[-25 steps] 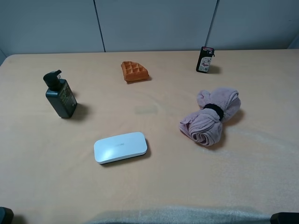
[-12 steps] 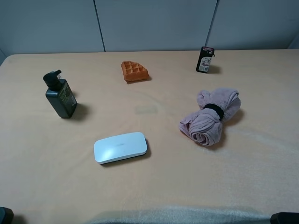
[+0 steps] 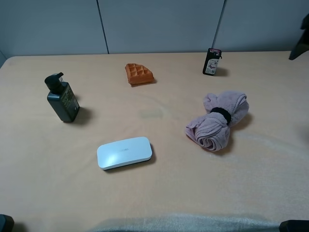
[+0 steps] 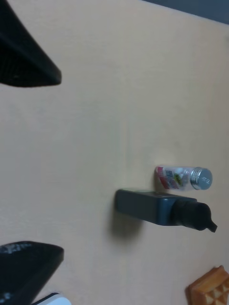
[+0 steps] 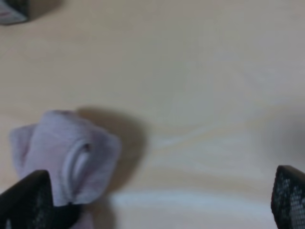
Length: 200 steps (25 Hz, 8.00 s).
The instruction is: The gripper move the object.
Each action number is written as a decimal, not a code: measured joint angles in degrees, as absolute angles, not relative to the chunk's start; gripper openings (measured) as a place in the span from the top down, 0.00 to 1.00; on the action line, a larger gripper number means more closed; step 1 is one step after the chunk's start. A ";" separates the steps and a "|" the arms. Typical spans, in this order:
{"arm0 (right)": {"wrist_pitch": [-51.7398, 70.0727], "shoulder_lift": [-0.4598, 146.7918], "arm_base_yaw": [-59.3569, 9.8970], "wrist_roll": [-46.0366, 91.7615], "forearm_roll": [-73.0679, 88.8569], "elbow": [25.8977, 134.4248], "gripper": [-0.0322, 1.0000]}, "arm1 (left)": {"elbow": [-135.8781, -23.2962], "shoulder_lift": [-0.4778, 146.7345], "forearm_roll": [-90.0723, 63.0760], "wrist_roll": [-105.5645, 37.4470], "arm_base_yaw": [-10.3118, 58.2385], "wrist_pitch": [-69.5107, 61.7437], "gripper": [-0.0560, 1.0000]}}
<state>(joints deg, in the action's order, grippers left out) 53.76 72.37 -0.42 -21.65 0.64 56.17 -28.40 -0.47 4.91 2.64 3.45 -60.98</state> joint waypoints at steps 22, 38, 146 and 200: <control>36.18 87.13 -20.79 -42.58 -2.39 46.78 0.30 | -28.40 -0.47 4.91 2.64 3.45 -60.98 0.25; 26.19 90.48 -25.74 -49.92 -1.58 40.80 0.30 | -28.40 -0.47 4.96 2.64 3.45 -60.93 0.25; 48.66 99.47 -3.27 -2.95 0.85 89.77 0.64 | -28.40 -0.47 4.96 2.64 3.45 -60.93 0.25; 49.69 126.57 -2.46 11.14 8.77 92.90 0.64 | -28.40 -0.47 4.96 2.64 3.45 -60.93 0.25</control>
<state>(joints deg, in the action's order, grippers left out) 49.69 126.57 -2.46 11.14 8.77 92.90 -28.40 -0.47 4.96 2.64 3.45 -60.93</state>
